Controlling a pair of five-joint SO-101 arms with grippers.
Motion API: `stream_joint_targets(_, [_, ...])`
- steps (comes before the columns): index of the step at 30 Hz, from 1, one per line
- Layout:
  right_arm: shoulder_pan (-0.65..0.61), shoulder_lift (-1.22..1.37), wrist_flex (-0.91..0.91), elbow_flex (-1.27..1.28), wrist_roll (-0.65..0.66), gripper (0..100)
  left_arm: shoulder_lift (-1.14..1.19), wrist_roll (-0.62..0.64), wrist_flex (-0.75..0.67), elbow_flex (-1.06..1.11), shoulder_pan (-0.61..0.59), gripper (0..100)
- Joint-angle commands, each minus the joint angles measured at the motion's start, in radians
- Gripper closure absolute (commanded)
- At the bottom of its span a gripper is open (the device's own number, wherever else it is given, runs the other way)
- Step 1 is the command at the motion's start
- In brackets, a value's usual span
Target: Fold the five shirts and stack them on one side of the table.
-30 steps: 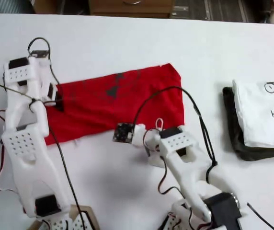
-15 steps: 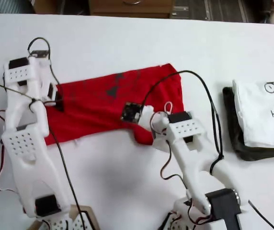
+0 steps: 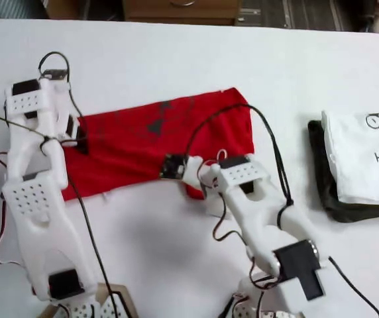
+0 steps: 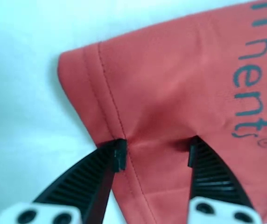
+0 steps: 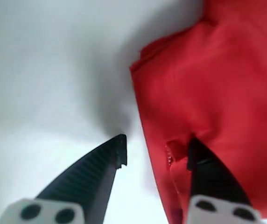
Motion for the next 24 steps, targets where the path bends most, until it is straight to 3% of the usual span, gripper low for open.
stream_joint_targets(1, [-0.007,0.065,0.021,-0.086,0.011,77.9,0.009,-0.009,-0.032,-0.016,0.021,76])
stream_joint_targets(9, [0.002,0.17,0.077,-0.201,0.011,84.6,0.009,-0.009,-0.026,-0.016,0.021,76])
stream_joint_targets(15, [0.005,0.206,0.108,-0.255,0.094,90.3,0.009,-0.009,-0.026,-0.016,0.021,76])
stream_joint_targets(19, [0.042,0.237,0.107,-0.304,0.094,97.6,0.009,-0.009,-0.026,-0.016,0.021,76])
stream_joint_targets(24, [0.11,0.285,0.113,-0.393,0.097,97.7,0.009,-0.009,-0.026,-0.016,0.021,76])
